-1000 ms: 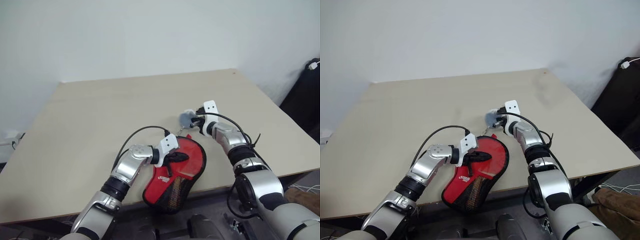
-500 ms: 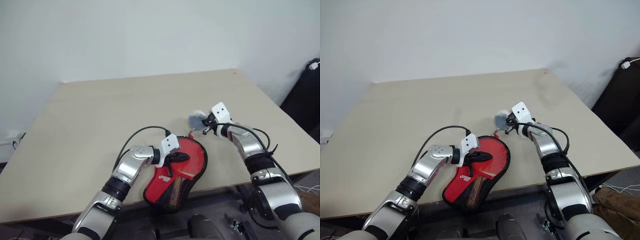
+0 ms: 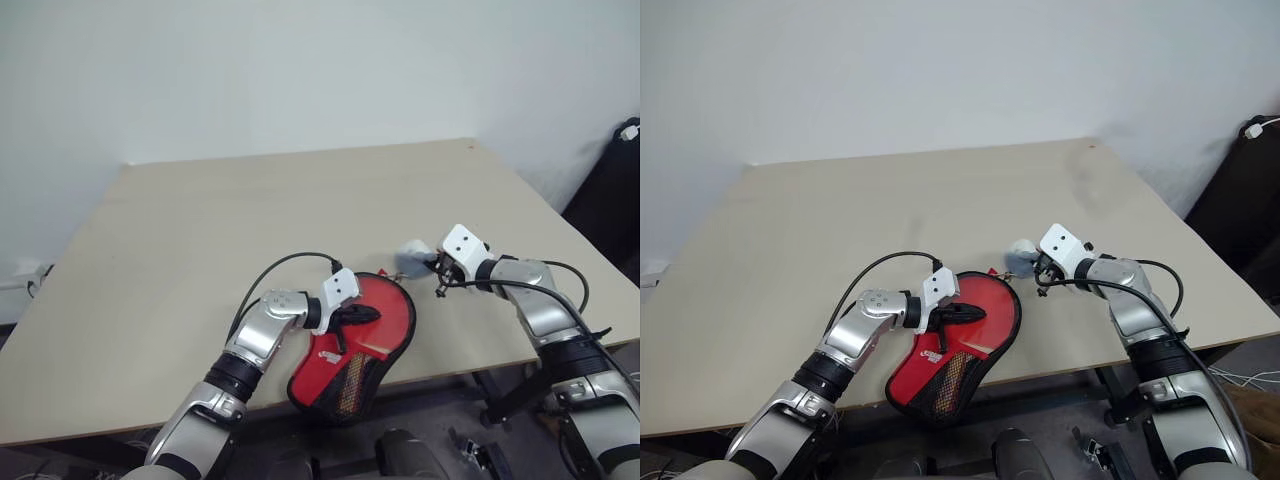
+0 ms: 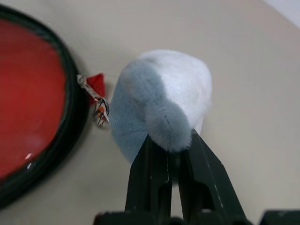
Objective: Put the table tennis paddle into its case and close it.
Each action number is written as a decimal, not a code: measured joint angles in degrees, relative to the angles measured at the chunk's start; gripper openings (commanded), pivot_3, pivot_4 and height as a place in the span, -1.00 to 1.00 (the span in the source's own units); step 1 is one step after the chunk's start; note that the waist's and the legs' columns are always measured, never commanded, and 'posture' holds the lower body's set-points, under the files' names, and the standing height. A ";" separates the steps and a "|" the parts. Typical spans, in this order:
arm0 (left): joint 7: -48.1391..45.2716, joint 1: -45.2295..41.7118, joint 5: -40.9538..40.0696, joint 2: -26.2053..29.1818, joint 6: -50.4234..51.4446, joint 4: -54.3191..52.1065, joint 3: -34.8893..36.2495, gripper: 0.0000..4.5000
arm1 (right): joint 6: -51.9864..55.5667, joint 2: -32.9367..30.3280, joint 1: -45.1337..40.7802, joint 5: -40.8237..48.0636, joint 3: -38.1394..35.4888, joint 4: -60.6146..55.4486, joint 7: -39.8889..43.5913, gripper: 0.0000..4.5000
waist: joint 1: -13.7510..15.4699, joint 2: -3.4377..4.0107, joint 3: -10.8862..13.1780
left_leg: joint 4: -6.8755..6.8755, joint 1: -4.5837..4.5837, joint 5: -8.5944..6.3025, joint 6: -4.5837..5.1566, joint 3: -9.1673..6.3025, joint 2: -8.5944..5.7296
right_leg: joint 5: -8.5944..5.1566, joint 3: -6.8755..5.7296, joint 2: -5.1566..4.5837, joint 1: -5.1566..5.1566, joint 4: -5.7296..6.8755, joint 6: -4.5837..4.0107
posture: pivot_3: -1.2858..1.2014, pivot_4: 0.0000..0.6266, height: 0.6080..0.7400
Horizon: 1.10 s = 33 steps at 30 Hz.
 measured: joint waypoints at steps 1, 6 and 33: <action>-0.01 -0.02 0.00 -0.03 -0.04 0.02 -0.04 -1.00 | 0.18 -0.33 0.54 0.00 0.00 -0.78 0.37 -1.00 | 0.05 0.00 0.00 | 0.00 0.00 0.00 0.00 0.00 0.00 | 0.00 0.00 0.00 0.00 0.00 0.00 | 0.03 -1.00 1.00; -0.03 -0.20 0.00 -0.47 -0.18 0.27 -0.23 -1.00 | 1.06 -3.00 2.32 -0.05 -0.04 -3.08 0.93 -1.00 | 0.77 -0.02 0.01 | -0.01 -0.02 -0.01 0.00 0.01 0.00 | -0.01 0.00 0.00 -0.02 -0.06 0.00 | 0.03 -1.00 1.00; -0.72 -1.73 0.00 -1.04 -1.58 2.25 -1.42 -1.00 | 2.68 -17.53 14.25 3.09 -1.90 -19.18 11.82 -1.00 | 2.33 -0.13 0.04 | -0.22 -0.14 -0.03 -0.01 0.09 0.03 | -0.02 0.00 -0.05 0.07 -0.76 0.00 | 0.03 -1.00 1.00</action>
